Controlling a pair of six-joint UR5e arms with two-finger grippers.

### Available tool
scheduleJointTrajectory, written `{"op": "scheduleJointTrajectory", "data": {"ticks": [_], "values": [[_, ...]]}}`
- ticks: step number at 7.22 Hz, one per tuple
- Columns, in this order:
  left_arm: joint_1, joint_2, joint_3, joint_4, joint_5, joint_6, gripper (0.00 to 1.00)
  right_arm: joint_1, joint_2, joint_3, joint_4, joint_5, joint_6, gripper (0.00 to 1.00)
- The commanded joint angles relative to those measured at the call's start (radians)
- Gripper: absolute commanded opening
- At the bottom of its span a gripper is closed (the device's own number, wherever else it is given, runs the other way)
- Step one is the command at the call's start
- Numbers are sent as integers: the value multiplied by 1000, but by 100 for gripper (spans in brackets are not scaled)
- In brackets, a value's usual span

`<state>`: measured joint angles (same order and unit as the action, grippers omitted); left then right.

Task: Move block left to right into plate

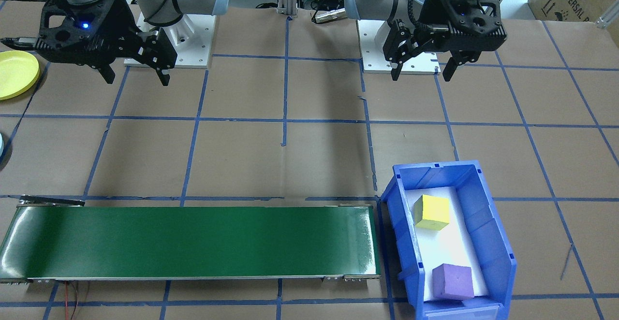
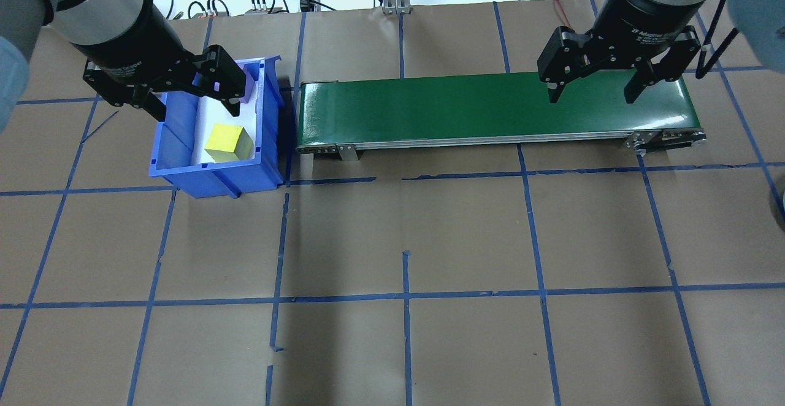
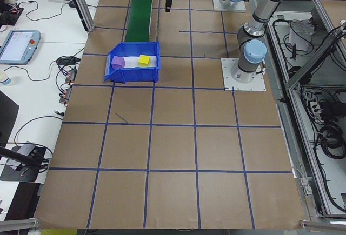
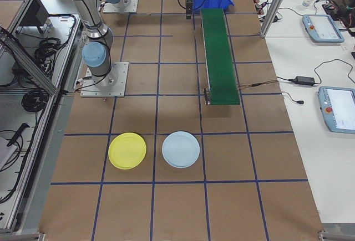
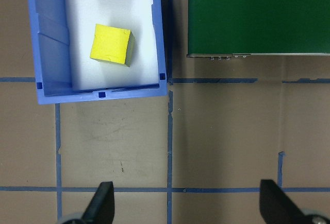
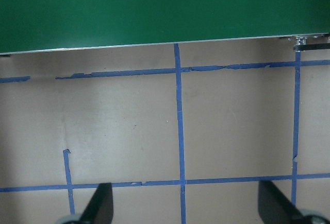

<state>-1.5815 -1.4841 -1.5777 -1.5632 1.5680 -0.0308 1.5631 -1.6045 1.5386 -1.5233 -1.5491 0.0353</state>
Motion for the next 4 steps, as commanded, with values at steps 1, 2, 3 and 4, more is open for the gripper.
{"op": "scheduleJointTrajectory", "data": {"ticks": [1,2,3,4], "values": [[2,-1,2,0,-2,0,100,0,0,0,0,0,0,100],[5,1,5,0,-3,0,100,0,1,2,0,0,0,100],[3,-1,7,2,-9,2,100,0,2,2,0,0,0,100],[11,-1,5,2,-11,3,100,0,2,2,-2,0,0,100]]}}
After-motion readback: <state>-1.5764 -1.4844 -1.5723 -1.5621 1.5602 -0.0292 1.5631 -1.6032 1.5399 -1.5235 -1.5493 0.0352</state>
